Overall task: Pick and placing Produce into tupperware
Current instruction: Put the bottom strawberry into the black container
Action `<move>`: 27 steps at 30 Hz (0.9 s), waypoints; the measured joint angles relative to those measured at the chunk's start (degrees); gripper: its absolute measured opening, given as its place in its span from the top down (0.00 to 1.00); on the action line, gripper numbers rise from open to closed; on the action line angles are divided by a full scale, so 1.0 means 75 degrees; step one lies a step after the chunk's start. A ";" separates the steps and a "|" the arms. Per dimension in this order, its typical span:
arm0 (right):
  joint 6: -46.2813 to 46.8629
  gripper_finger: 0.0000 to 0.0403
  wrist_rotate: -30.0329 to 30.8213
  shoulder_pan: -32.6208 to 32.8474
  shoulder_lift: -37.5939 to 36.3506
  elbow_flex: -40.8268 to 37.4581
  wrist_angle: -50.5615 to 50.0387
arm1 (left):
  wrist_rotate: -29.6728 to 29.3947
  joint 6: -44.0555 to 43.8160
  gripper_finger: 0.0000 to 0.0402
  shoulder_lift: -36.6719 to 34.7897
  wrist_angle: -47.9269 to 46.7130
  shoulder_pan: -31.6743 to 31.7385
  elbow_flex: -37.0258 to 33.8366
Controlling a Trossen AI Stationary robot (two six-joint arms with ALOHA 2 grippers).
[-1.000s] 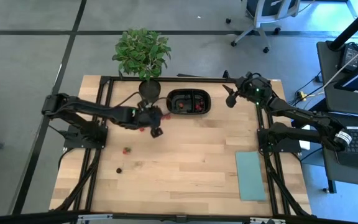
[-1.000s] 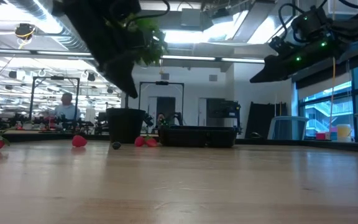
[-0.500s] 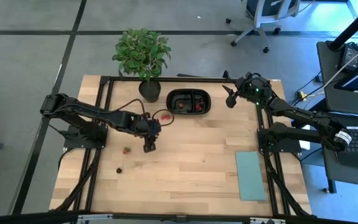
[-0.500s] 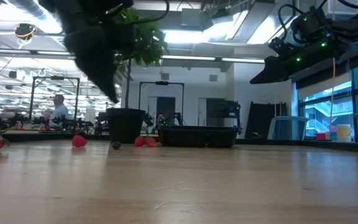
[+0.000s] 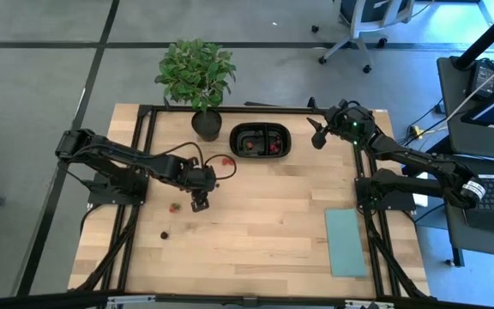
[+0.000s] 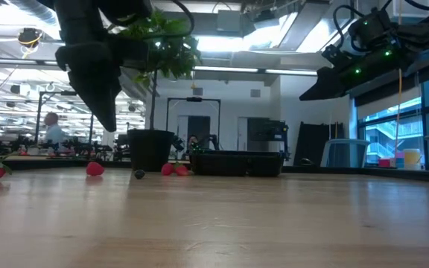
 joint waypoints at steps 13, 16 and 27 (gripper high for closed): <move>0.0000 0.51 0.0003 0.0003 0.0000 0.0000 0.0001 | 0.0503 -0.1649 0.65 0.0003 -0.1881 -0.0217 0.0000; 0.0001 0.51 0.0003 0.0003 0.0000 0.0000 0.0000 | 0.0915 -0.2002 0.65 0.0003 -0.2115 -0.0357 0.0000; 0.0000 0.51 0.0003 0.0003 0.0000 0.0000 0.0000 | 0.1232 -0.3526 0.65 0.0003 -0.2127 -0.1037 0.0000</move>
